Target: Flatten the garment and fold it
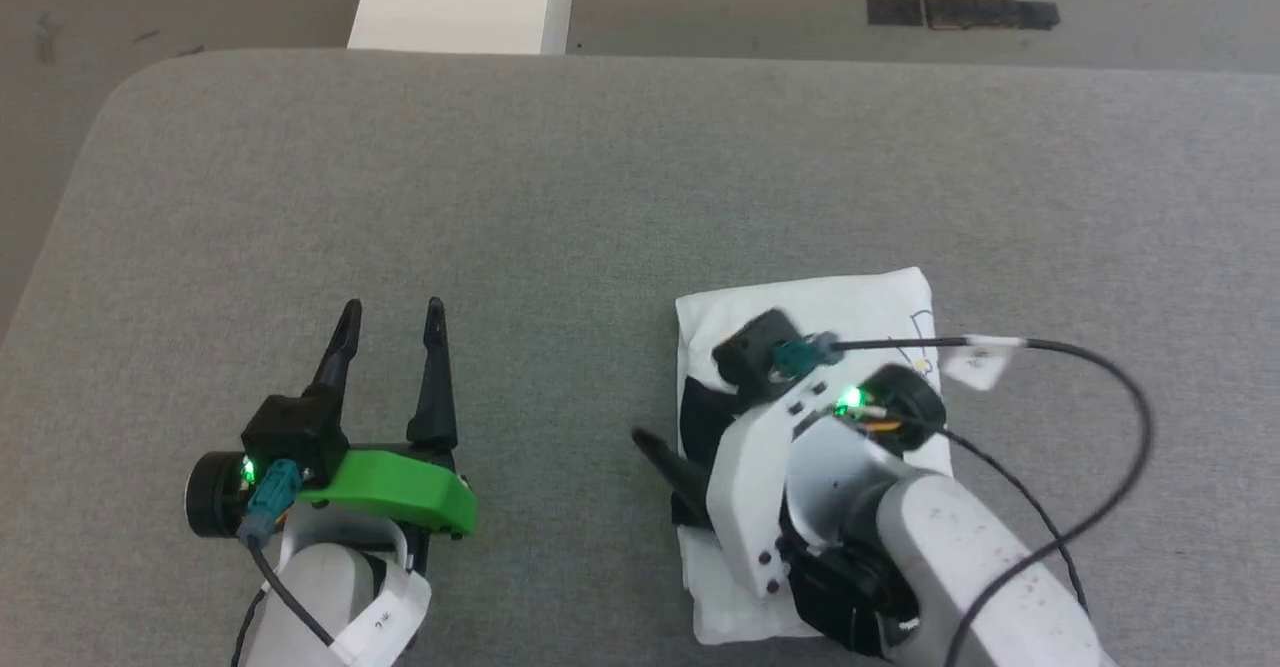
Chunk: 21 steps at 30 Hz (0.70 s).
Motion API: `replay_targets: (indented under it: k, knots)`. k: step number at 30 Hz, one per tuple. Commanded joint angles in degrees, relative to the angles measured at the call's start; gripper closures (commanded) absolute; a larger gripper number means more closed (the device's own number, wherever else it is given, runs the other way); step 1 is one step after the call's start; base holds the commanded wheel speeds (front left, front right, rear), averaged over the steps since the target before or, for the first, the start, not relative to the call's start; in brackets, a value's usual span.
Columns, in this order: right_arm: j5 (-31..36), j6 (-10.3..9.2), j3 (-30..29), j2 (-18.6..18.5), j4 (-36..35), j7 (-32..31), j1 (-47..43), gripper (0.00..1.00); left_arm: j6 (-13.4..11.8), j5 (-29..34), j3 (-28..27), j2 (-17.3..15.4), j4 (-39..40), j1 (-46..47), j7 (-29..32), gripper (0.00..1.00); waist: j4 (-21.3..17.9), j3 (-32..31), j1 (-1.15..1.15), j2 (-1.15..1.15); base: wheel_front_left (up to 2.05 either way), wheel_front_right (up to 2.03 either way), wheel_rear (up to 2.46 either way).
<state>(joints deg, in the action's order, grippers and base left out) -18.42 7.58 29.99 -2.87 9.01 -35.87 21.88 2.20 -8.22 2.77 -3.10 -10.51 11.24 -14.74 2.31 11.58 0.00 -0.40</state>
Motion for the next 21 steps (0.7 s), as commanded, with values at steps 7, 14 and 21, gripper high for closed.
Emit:
replay_targets:
  k: [7, 14, 21]
  knots:
    - [-9.35, -0.09, -13.48, 0.00, -14.14, 14.82, -7.21, 0.00, 0.81, 0.27, -1.41, 0.15, -0.30, -0.79, -0.26, 0.00, -3.15, -3.59, 0.00, 0.40, 0.00, 0.00, 0.00]
    - [-19.29, -0.09, -28.63, 0.00, -12.53, 20.91, -14.64, 0.00, 0.94, 0.51, -1.57, 0.17, 0.06, -1.73, -0.26, 0.00, -5.07, -4.78, 0.00, 0.40, 0.00, 0.00, 0.00]
    - [-30.27, -0.09, -33.73, 0.00, -1.49, 17.06, -16.50, 0.00, 1.29, 0.56, -1.94, 0.19, 0.03, -2.07, -0.26, 0.00, -5.91, -4.99, 0.00, 0.40, 0.00, 0.00, 0.00]
